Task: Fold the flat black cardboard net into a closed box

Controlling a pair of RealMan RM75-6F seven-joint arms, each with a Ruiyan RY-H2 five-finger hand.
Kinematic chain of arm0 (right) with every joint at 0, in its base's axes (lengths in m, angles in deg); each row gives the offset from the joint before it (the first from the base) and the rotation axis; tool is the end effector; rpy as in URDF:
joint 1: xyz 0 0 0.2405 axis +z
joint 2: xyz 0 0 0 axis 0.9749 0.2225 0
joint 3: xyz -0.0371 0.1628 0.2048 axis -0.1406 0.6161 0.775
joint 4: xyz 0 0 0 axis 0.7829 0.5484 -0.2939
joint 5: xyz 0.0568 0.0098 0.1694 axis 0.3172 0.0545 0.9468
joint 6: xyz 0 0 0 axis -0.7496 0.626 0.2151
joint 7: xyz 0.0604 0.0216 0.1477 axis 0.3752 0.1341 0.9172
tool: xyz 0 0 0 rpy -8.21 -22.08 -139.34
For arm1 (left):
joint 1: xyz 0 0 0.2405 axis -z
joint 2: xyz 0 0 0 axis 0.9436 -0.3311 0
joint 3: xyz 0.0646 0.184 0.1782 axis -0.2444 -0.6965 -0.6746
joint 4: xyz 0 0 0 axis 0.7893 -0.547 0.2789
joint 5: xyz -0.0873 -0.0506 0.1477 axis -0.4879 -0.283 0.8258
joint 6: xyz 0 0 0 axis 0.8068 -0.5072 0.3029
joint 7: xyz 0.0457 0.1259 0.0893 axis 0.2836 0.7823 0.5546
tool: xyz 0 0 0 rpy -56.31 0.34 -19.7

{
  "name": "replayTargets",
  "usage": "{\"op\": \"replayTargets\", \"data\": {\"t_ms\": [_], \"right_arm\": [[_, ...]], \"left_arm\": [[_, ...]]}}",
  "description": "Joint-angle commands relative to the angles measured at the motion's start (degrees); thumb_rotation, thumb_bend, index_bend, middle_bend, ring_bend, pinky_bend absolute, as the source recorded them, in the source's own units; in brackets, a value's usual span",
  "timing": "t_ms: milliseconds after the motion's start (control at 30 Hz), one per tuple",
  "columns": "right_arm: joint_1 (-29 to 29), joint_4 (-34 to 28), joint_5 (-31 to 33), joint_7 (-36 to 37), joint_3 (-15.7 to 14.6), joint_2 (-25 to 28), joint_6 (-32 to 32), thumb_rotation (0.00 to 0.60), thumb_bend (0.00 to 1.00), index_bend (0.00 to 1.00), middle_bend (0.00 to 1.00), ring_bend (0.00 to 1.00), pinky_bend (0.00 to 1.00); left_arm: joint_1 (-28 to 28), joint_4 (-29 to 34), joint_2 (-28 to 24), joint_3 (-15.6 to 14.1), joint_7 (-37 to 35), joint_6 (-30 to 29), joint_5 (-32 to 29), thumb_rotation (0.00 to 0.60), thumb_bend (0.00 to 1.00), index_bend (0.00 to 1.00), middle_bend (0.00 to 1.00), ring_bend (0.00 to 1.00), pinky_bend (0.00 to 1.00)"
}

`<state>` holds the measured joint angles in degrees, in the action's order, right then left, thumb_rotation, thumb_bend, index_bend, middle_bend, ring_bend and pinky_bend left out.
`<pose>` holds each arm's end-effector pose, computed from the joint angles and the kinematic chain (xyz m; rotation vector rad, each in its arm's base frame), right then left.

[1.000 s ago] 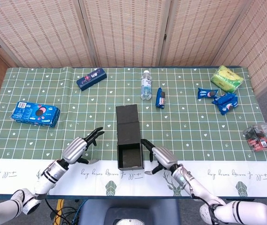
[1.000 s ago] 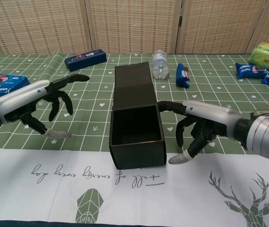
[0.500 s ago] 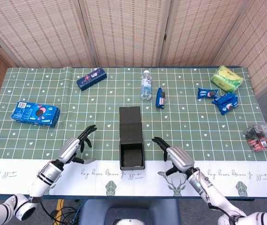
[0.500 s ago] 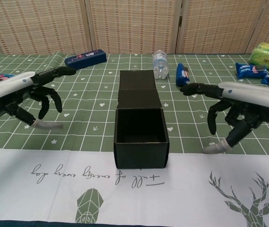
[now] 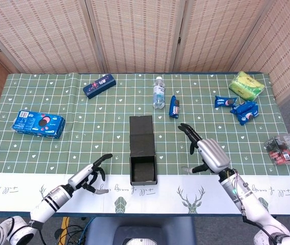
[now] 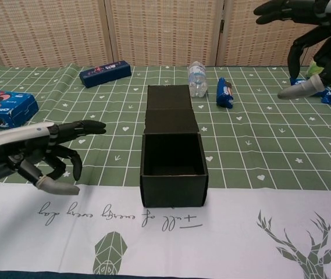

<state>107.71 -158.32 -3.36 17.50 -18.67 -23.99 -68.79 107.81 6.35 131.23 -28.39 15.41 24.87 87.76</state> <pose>-0.1435 -0.2884 0.1312 1.7064 -1.2853 1.2831 -0.1929 0.2841 0.0031 -1.7359 -1.9731 -1.3117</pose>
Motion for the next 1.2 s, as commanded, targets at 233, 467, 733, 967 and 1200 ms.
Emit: {"op": "replayTargets", "data": {"t_ms": [233, 467, 733, 967, 1200], "right_arm": [[-1.09, 1.1, -1.19, 1.38, -0.93, -0.4, -0.22, 0.6, 0.0, 0.0, 0.0, 0.56, 0.93], [-1.92, 2.11, -1.86, 2.66, -1.4, -0.28, -0.43, 0.6, 0.0, 0.0, 0.0, 0.56, 0.93], [-2.77, 3.48, -2.5, 4.32, -1.71, 0.13, -0.63, 0.6, 0.0, 0.0, 0.0, 0.56, 0.93], [-3.27, 4.86, -3.13, 5.61, -1.91, 0.13, -0.65, 0.6, 0.0, 0.0, 0.0, 0.56, 0.93], [-3.94, 5.67, -3.2, 6.5, -2.05, -0.08, -1.01, 0.6, 0.0, 0.0, 0.0, 0.56, 0.93]], "left_arm": [[0.82, -1.43, 6.59, 3.63, 4.98, 3.96, -4.54, 0.6, 0.11, 0.0, 0.0, 0.51, 0.83], [2.08, -2.27, 9.43, 6.32, 6.65, 7.26, -7.37, 0.6, 0.11, 0.0, 0.0, 0.51, 0.83], [3.53, -3.71, 11.84, 8.69, 7.19, 10.35, -9.33, 0.6, 0.11, 0.0, 0.0, 0.51, 0.83], [4.18, -5.25, 13.72, 10.02, 7.18, 12.06, -10.36, 0.6, 0.11, 0.0, 0.0, 0.51, 0.83], [3.76, -6.91, 15.57, 10.68, 6.46, 11.56, -10.36, 0.6, 0.11, 0.0, 0.0, 0.56, 0.84]]}}
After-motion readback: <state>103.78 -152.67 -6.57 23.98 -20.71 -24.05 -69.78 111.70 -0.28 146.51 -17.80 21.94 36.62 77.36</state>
